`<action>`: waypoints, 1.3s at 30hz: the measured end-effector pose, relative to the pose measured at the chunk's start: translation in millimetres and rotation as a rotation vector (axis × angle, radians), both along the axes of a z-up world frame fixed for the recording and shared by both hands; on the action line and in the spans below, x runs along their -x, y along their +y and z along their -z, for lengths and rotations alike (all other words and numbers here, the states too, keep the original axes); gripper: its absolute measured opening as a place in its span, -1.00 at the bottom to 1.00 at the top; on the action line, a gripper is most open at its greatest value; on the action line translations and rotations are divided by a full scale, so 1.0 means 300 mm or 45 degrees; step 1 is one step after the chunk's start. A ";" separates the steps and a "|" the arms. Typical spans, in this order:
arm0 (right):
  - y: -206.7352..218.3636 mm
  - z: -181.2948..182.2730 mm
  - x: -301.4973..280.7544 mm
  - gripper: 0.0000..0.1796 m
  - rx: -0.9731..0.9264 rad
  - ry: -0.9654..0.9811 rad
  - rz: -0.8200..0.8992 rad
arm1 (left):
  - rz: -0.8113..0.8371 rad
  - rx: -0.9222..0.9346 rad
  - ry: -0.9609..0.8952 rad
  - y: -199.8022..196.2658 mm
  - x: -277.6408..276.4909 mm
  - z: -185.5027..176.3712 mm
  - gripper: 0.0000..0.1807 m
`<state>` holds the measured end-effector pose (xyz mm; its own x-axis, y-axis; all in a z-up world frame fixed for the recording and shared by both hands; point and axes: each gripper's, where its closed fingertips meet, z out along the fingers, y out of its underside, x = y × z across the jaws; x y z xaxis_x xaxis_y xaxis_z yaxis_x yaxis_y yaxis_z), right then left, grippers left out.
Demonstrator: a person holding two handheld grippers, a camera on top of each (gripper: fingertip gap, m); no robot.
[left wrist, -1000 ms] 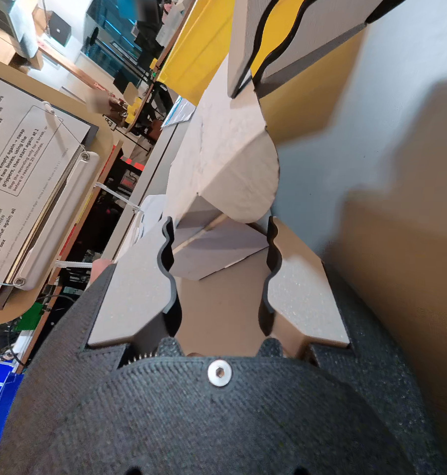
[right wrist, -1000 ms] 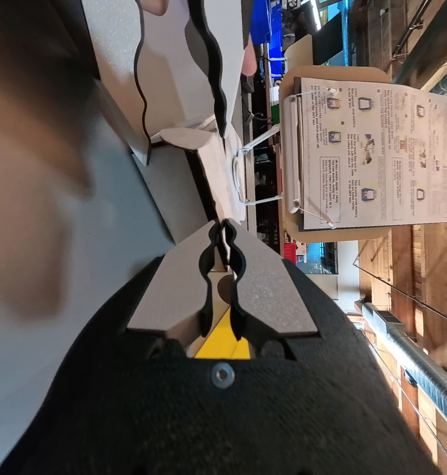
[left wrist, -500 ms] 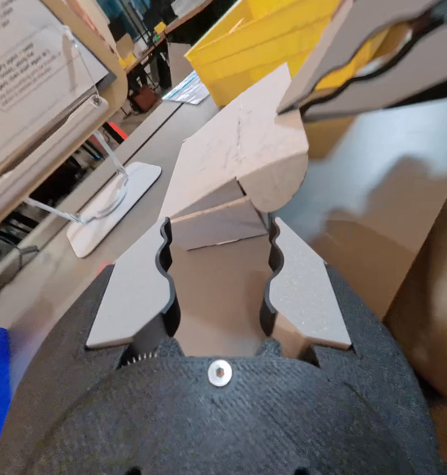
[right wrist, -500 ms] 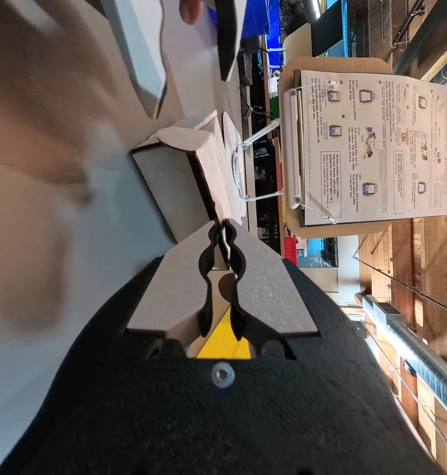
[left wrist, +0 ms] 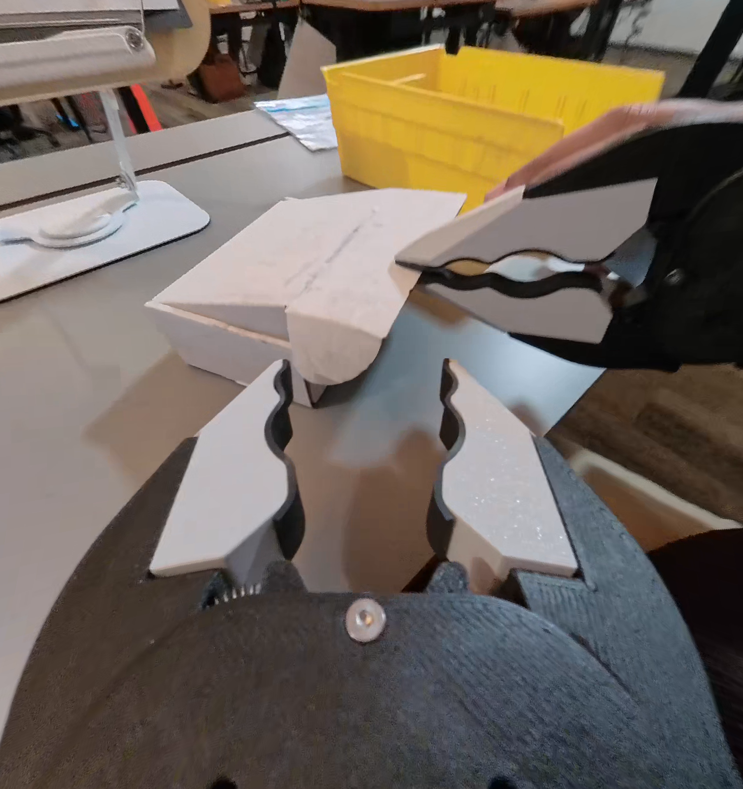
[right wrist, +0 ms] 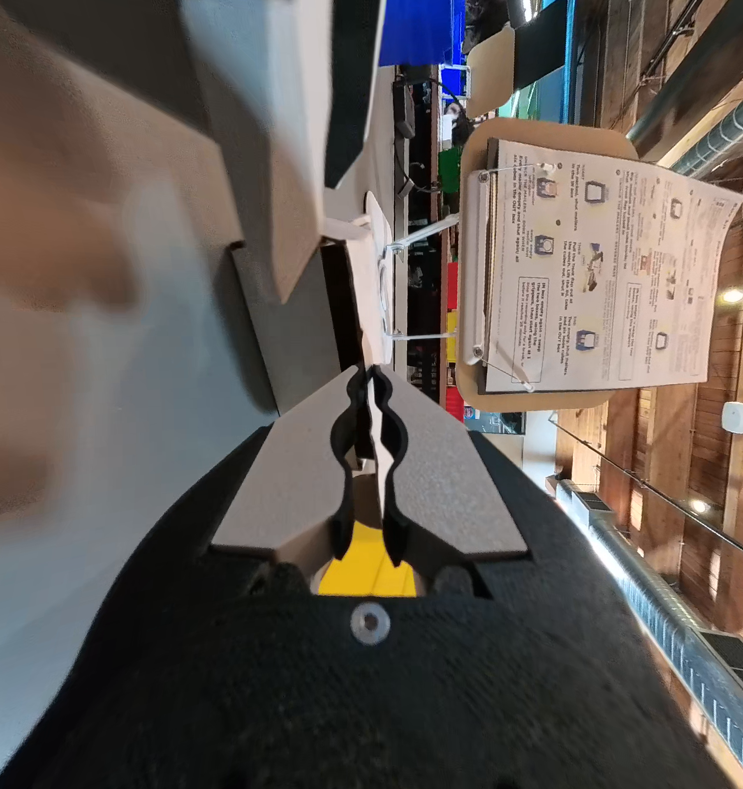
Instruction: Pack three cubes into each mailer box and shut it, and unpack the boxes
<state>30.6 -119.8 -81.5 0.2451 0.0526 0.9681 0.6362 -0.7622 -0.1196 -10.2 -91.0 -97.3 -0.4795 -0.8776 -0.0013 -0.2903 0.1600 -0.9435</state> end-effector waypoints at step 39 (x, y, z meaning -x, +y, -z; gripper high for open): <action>0.086 0.033 0.093 -0.96 -0.028 0.096 -0.139 | -0.022 0.047 0.107 0.076 -0.022 0.042 -0.47</action>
<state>2.9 -94.0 -91.3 0.3113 0.0616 0.9483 0.7039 -0.6854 -0.1865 -3.7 -68.0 -109.9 -0.4612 -0.8845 0.0708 -0.3714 0.1199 -0.9207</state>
